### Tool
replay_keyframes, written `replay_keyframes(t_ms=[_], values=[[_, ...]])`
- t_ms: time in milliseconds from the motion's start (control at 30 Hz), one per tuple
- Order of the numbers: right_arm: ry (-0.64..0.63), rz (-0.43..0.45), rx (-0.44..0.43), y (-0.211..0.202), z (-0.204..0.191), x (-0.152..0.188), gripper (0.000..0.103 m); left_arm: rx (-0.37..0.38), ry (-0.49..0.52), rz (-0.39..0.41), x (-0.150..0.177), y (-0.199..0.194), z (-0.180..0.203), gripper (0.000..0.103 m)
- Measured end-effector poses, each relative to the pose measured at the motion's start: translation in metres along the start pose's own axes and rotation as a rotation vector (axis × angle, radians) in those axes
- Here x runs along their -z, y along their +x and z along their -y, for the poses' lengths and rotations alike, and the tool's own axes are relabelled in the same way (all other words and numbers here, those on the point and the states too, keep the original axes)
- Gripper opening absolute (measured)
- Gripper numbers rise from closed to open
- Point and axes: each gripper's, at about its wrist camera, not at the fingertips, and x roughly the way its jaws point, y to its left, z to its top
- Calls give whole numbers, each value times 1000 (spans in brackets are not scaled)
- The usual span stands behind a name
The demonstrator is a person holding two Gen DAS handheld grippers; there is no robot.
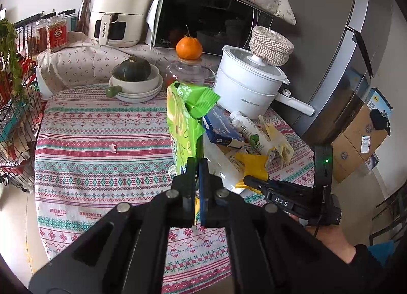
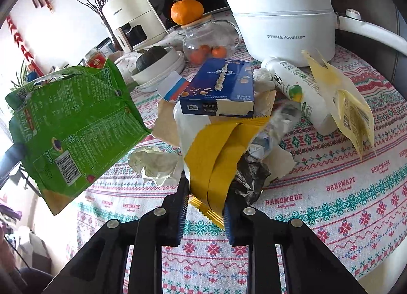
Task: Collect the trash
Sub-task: 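Grasp the yellow chip bag and foil wrapper with the right tool while the left tool lifts the green bag, then carry both bags over the white basin and open the left tool to drop the green bag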
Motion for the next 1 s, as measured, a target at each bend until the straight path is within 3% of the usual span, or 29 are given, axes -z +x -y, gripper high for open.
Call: replay_keyframes(t_ms=[67, 233, 500, 700, 1000], values=[[-5, 12, -23, -9, -4, -1, 6, 4, 1, 12, -1, -3, 2, 3], [-36, 39, -71, -37, -13, -1, 5, 39, 14, 35, -3, -13, 11, 3], [-29, 102, -73, -116, 1, 10, 4, 212, 58, 17, 2, -28, 52, 3], [58, 146, -1, -179, 46, 35, 4, 352, 161, -58, 20, -28, 107, 3], [222, 129, 125, -239, 113, 89, 4, 500, 296, -271, 69, 0, 195, 3]])
